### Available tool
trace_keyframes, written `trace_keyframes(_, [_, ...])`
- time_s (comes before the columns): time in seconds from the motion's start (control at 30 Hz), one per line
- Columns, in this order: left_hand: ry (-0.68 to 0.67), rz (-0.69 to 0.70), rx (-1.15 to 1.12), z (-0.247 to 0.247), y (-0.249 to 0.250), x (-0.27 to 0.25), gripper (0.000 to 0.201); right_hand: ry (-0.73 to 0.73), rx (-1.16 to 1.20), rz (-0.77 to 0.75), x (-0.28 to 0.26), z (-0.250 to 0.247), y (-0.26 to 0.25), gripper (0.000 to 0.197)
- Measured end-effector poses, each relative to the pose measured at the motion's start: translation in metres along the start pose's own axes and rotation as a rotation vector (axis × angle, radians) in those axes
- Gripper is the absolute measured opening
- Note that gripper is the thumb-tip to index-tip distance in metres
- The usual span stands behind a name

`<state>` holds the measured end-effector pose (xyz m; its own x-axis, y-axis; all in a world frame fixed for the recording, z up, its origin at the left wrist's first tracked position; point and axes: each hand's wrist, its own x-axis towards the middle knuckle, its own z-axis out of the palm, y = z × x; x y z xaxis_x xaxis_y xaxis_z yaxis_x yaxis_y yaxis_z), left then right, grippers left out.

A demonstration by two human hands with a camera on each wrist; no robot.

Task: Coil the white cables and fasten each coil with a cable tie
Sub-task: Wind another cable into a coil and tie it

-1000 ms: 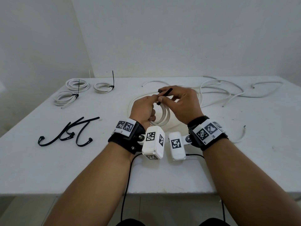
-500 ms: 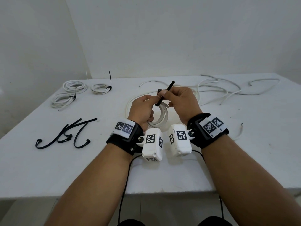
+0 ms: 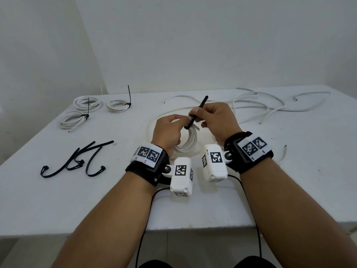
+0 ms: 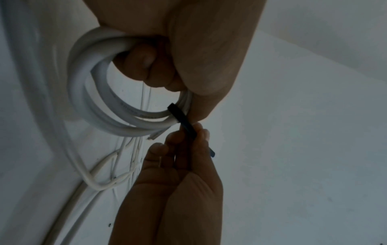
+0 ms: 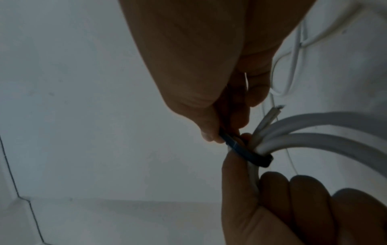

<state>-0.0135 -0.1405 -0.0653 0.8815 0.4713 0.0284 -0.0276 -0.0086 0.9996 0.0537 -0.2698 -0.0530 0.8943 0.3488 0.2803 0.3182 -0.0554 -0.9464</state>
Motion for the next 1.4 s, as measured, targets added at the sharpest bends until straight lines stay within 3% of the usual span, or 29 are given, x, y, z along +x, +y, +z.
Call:
trace_keyframes(0.17, [0.005, 0.002, -0.055, -0.003, 0.003, 0.001, 0.009, -0.088, 0.265, 0.089, -0.001, 0.002, -0.002, 0.024])
trace_keyframes(0.37, [0.099, -0.012, -0.122, -0.005, 0.001, 0.008, 0.004, 0.039, 0.397, 0.093, -0.001, 0.004, -0.006, 0.018])
trace_keyframes(0.57, [0.125, -0.006, -0.144, -0.005, 0.001, 0.009, 0.008, 0.070, 0.104, -0.021, -0.006, 0.007, -0.007, 0.007])
trace_keyframes(0.73, [0.174, -0.011, -0.144, -0.009, 0.001, 0.009, 0.010, 0.031, -0.126, -0.122, -0.008, 0.009, -0.006, 0.009])
trace_keyframes(1.07, [0.211, -0.014, -0.127, -0.010, 0.002, 0.010, 0.012, 0.001, -0.196, -0.140, -0.008, 0.007, -0.007, 0.017])
trace_keyframes(1.4, [0.190, 0.019, -0.069, -0.009, 0.003, 0.007, 0.007, 0.043, -0.183, -0.159, -0.009, 0.007, -0.007, 0.009])
